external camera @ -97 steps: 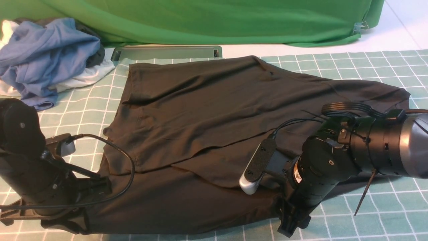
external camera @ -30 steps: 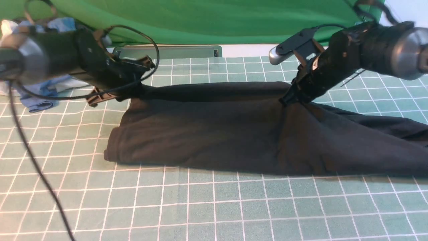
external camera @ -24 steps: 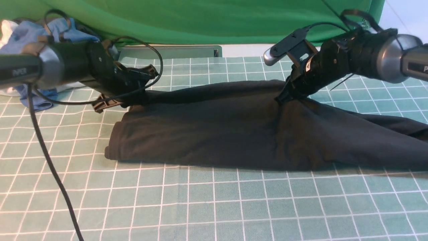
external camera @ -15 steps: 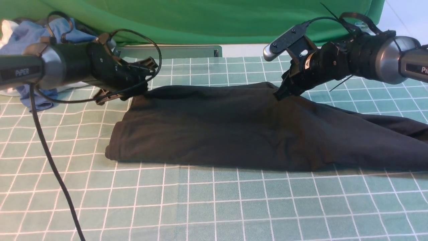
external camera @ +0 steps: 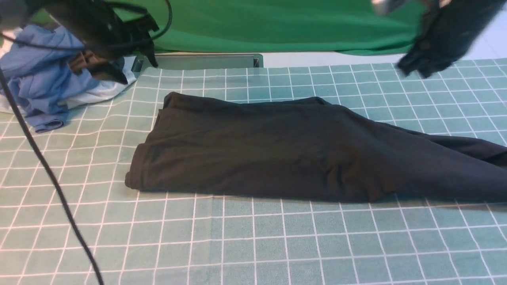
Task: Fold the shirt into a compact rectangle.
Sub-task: 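Pull the folded dark garment lengthwise by its ends to straighten it flat on the table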
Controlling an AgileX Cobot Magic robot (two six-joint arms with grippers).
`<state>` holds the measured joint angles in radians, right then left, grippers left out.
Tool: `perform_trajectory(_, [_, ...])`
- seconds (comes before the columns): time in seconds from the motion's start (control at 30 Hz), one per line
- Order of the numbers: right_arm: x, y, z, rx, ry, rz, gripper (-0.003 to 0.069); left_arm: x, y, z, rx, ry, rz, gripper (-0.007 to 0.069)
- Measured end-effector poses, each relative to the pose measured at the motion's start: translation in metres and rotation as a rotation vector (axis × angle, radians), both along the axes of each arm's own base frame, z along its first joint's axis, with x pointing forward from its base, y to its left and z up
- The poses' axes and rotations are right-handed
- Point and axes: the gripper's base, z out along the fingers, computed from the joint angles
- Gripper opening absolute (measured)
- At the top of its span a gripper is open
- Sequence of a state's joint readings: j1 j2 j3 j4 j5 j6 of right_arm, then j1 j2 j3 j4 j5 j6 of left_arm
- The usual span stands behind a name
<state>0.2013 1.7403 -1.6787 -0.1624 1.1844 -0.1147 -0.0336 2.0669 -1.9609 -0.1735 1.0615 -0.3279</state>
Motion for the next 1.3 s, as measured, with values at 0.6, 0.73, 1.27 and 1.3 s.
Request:
perform_trajectory(0.6, [-0.067, -0.146, -0.122, 0.103, 0.139, -0.581, 0.0421, -0.009, -0.001, 0.008, 0.029, 0.071, -0.096, 0.0088])
perform_trajectory(0.73, [-0.059, -0.156, -0.141, 0.115, 0.14, -0.614, 0.0435, -0.008, -0.001, 0.008, 0.031, 0.064, -0.096, 0.0085])
perform_trajectory(1.27, [-0.043, -0.155, -0.184, 0.177, 0.217, -0.608, 0.01, -0.006, -0.001, 0.007, 0.03, 0.046, -0.094, 0.0088])
perform_trajectory(1.3, [-0.043, -0.156, -0.182, 0.17, 0.212, -0.603, 0.0101, -0.006, -0.001, 0.007, 0.03, 0.046, -0.094, 0.0088])
